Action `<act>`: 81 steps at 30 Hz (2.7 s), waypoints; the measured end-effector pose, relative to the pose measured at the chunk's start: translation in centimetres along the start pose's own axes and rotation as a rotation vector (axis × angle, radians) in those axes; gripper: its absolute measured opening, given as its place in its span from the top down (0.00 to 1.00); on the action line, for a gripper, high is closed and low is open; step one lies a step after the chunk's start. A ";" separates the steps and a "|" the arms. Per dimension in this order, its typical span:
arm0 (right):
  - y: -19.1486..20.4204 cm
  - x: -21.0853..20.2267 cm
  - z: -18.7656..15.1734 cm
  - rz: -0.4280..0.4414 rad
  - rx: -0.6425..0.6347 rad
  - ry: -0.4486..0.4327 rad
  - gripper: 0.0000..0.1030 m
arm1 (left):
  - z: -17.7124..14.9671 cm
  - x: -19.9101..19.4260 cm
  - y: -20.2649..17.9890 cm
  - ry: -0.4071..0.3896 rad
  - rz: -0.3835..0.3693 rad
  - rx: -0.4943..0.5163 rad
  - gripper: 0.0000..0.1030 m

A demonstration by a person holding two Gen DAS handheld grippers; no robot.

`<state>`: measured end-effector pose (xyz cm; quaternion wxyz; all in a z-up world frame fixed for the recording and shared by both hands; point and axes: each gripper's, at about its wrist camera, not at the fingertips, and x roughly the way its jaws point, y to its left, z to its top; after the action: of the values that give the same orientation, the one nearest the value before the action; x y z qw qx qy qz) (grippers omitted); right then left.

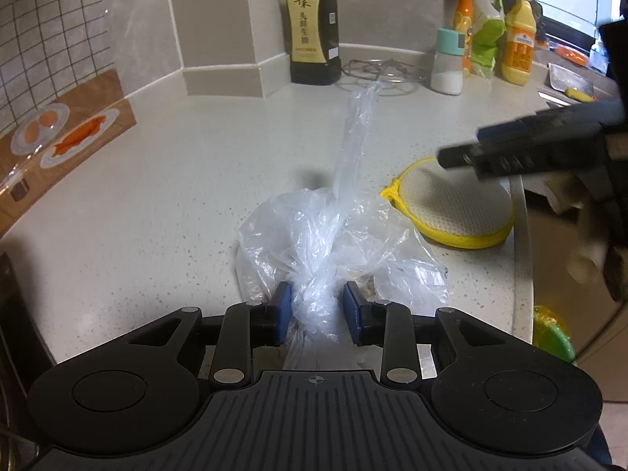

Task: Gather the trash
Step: 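Grasp the clear plastic bag with the left tool while the right reaches the yellow lid, then grasp the yellow-rimmed mesh lid with the right tool while the left holds the bag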

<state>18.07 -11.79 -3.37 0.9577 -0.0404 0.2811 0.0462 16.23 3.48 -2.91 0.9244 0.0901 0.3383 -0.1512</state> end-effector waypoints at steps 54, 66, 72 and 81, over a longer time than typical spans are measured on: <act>-5.6 -6.2 -8.3 0.113 0.421 0.069 0.32 | 0.4 0.2 -3.5 0.021 -0.171 -0.025 0.72; -5.0 -6.9 -8.7 0.248 0.441 0.085 0.59 | 0.3 0.2 -3.7 0.020 -0.162 -0.028 0.72; -5.2 -8.7 -8.2 0.262 0.393 0.035 0.76 | 0.3 0.2 -3.6 0.018 -0.151 -0.034 0.72; -5.6 -6.9 -9.1 0.284 0.472 0.068 0.68 | 0.1 -0.1 -3.1 0.018 -0.137 -0.047 0.72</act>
<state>8.06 -18.72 -6.99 0.9146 0.2224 0.3187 0.1120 15.15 0.59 -3.00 0.9106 0.0466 0.3556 -0.2052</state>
